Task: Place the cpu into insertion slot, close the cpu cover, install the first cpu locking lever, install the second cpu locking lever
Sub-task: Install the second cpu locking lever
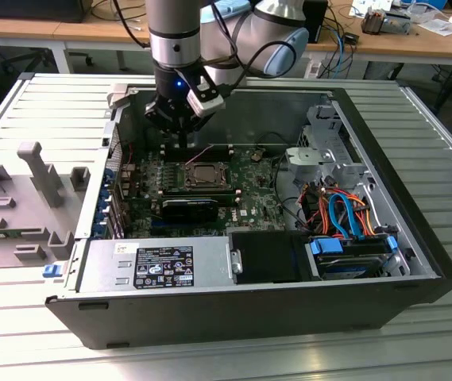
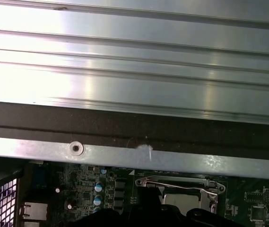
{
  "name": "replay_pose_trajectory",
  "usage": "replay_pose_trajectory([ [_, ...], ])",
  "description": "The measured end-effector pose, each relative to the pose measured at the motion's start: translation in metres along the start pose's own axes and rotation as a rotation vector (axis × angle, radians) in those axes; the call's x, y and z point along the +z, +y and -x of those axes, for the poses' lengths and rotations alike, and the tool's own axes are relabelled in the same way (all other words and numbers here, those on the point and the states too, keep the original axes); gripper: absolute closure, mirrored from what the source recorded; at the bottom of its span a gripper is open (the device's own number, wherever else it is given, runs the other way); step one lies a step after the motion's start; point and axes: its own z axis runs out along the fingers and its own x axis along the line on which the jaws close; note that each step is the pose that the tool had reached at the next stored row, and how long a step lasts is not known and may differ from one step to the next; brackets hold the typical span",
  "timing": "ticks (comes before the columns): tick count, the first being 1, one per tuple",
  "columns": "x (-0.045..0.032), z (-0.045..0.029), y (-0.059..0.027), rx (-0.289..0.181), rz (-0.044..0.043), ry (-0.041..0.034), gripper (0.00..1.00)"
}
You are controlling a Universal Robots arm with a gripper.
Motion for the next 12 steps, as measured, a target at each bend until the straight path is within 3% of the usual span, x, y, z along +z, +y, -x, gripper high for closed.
replay_pose_trajectory([
  [12,0.0061,-0.0002,0.0001,0.0,0.0,0.0,0.89],
])
